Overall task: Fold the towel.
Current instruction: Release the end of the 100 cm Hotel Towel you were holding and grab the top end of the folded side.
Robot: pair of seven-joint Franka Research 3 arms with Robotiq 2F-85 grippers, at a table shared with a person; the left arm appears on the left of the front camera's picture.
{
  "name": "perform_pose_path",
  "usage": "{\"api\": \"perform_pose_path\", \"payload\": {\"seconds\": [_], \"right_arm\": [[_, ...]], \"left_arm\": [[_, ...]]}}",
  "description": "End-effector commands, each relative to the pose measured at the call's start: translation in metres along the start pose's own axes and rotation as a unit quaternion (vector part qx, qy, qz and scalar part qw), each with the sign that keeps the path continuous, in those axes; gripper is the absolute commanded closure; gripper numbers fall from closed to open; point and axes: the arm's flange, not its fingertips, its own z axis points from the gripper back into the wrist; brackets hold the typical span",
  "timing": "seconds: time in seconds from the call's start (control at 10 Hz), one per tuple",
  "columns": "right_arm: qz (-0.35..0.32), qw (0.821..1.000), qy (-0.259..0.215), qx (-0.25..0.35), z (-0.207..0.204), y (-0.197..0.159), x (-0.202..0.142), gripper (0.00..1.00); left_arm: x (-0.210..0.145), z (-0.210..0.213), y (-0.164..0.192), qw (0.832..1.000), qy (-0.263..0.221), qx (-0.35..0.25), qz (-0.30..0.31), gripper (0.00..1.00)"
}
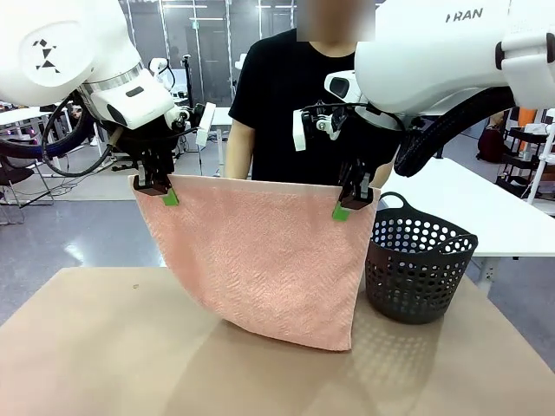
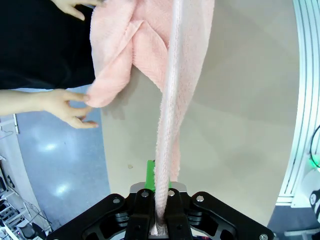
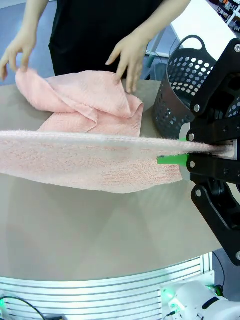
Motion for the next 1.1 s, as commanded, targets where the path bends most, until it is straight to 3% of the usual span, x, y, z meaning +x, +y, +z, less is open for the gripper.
{"api": "perform_pose_path", "payload": {"seconds": [0.0,1.0], "right_arm": [[0.002,1.0,0.001,-0.001,0.0001,-0.0006,-0.0016,1.0],[0.002,1.0,0.001,-0.001,0.0001,-0.0006,-0.0016,1.0]], "left_arm": [[-0.0009,0.0008,0.0011,1.0,0.009,0.006,0.002,1.0],[-0.0009,0.0008,0.0011,1.0,0.009,0.006,0.002,1.0]]}}
